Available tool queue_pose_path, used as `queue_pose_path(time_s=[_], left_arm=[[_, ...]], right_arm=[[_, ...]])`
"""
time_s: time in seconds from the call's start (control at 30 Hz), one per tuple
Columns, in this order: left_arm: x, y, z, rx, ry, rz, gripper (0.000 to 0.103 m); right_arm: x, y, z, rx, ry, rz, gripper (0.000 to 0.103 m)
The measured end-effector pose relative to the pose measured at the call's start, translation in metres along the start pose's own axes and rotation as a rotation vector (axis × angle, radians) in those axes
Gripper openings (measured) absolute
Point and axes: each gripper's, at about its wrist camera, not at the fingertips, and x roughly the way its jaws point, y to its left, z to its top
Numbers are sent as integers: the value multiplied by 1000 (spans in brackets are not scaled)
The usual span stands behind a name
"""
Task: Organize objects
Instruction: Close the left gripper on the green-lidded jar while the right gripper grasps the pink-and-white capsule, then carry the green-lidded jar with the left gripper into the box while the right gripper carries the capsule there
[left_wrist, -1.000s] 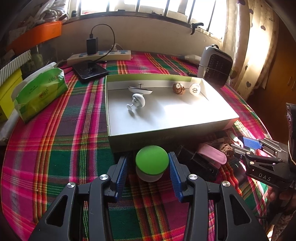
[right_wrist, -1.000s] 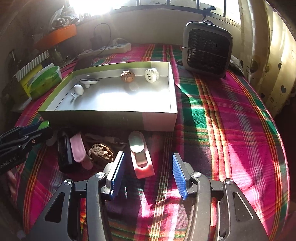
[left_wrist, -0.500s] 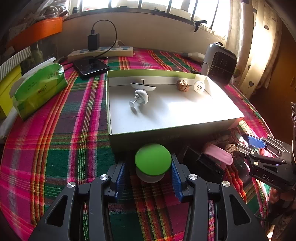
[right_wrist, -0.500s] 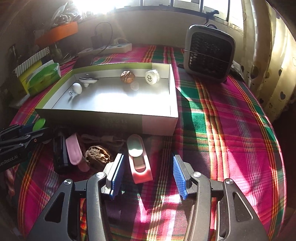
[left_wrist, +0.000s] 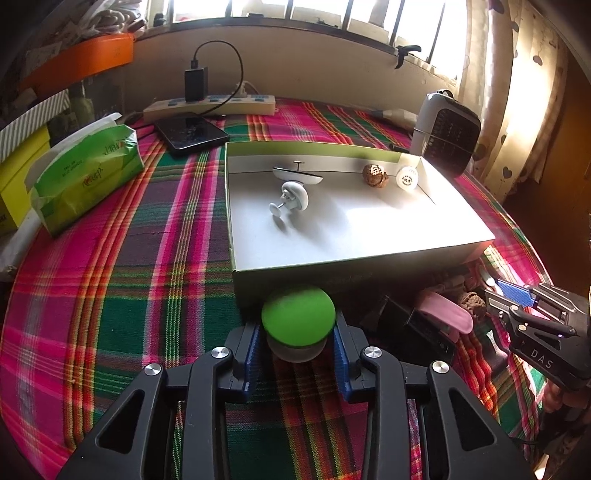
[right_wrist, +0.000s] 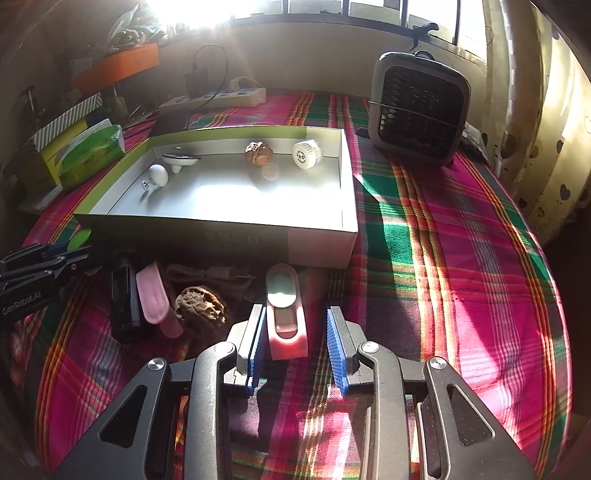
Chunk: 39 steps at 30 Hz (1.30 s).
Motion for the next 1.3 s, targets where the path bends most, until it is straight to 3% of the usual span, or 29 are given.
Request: queue_pose_path(time_s=[0.27,0.5,0.63,1.3], left_arm=[[0,0,-1,0,0,1,30],[-1,1,-1,-5,-6,6,29],[-5,0,0,8,-19,11,15],[-11,-1,-5,20,-33,-12,15]], right_arm=[[-1,2,-1,-8,-2,6,19],[-2,3,-3,0,-2,8,19],[-3,2,-3,9,-3,11,18],[-5,1,-7,24,-7,8,18]])
